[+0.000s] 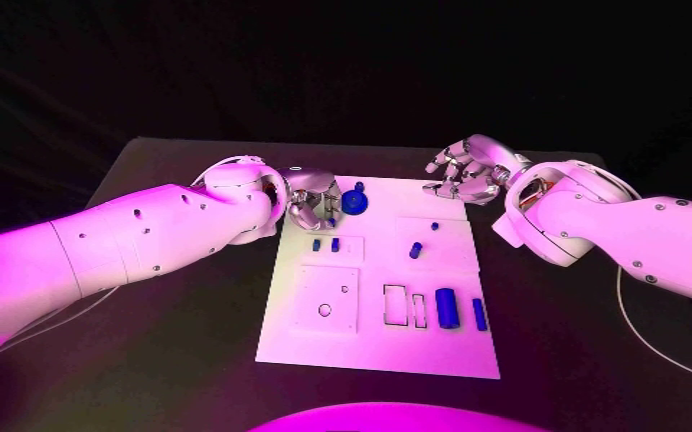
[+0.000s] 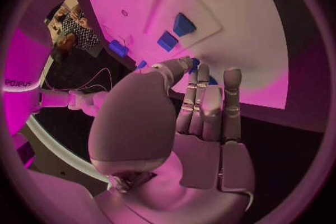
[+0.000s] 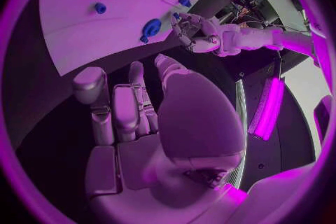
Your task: Assemble the parts on the task board
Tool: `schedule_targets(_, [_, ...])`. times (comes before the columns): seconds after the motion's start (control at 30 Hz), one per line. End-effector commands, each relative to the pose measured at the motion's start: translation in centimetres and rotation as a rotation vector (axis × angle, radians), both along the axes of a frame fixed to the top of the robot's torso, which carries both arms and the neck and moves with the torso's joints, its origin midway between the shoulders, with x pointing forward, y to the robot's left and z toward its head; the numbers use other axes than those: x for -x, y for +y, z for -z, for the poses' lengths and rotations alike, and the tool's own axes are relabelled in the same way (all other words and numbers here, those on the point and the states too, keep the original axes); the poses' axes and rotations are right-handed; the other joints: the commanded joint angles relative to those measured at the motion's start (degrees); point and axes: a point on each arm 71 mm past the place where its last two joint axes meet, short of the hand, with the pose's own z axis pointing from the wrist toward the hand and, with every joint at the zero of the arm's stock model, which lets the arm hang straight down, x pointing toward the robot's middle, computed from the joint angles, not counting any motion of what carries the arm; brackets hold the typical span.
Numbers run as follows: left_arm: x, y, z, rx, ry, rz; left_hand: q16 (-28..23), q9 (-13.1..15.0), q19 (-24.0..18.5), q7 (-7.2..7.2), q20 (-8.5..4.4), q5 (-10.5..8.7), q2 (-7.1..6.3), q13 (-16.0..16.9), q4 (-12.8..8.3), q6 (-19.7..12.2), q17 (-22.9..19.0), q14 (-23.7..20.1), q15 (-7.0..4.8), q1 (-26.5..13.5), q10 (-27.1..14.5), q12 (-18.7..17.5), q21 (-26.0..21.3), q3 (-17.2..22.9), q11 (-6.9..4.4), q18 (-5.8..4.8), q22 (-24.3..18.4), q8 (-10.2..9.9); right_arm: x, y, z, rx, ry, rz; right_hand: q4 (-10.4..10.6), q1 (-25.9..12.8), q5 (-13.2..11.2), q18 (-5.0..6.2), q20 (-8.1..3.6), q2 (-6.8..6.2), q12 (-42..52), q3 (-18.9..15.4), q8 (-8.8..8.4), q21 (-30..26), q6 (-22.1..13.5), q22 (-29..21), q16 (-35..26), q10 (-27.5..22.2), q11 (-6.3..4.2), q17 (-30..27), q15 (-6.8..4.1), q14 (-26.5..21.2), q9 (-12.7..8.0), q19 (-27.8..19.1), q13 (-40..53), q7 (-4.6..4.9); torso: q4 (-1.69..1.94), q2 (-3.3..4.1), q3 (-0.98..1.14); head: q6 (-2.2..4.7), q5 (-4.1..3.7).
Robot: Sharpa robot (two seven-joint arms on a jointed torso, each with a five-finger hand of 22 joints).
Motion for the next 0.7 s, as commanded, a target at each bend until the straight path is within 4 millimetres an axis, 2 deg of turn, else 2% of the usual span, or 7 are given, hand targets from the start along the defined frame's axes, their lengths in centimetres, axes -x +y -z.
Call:
schedule_targets(0.03, [0.08, -0.16, 0.21, -0.006, 0.023, 0.009, 0.36, 0.08, -0.19, -0.05, 0.28, -0.1, 0.07, 0.02, -0.21, 0.45, 0.18, 0.16, 0.22, -0.19, 0.47, -0.4, -0.27, -0.09, -0.1, -0.25, 0.0, -0.27, 0.08, 0.15, 0.05, 0.005, 0.001, -0.016, -0.01, -0.29, 0.33, 1.04, 0.05, -0.27, -0.21, 0.24, 0.22, -0.29, 0.08, -0.05, -0.21, 0.12, -0.32, -0.03, -0.05, -0.29, -0.07, -0.12, -0.05, -0.06, 0.06, 0.03, -0.03, -0.13, -0.17])
schedule_targets(0.47, [0.04, -0.18, 0.64, -0.023, 0.04, 0.01, 0.44, 0.11, 0.0, -0.07, 0.28, -0.16, 0.16, 0.06, -0.39, 0.59, 0.35, 0.24, 0.19, -0.05, 0.68, -0.51, -0.14, -0.02, -0.15, -0.3, 0.24, -0.33, 0.11, 0.2, 0.1, 0.01, 0.004, -0.021, -0.05, -0.26, 0.32, 1.05, 0.04, -0.3, -0.3, 0.32, 0.25, -0.45, 0.07, -0.13, -0.32, 0.16, -0.34, -0.09, -0.06, -0.29, -0.08, -0.12, -0.19, -0.08, 0.0, 0.01, -0.04, -0.14, 0.04])
schedule_targets(0.7, [-0.08, 0.1, 0.8, -0.03, 0.039, 0.003, 0.54, 0.21, 0.04, -0.16, 0.26, -0.22, 0.28, 0.17, -0.61, 0.94, 0.53, 0.33, 0.12, 0.07, 1.08, -0.52, -0.09, -0.01, -0.26, -0.3, 0.32, -0.29, 0.12, 0.19, 0.12, 0.011, 0.004, -0.021, -0.05, -0.26, 0.32, 1.05, 0.04, -0.3, -0.3, 0.32, 0.25, -0.45, 0.07, -0.13, -0.32, 0.16, -0.34, -0.09, -0.06, -0.29, -0.08, -0.12, -0.19, -0.08, 0.1, 0.0, -0.02, -0.05, 0.07])
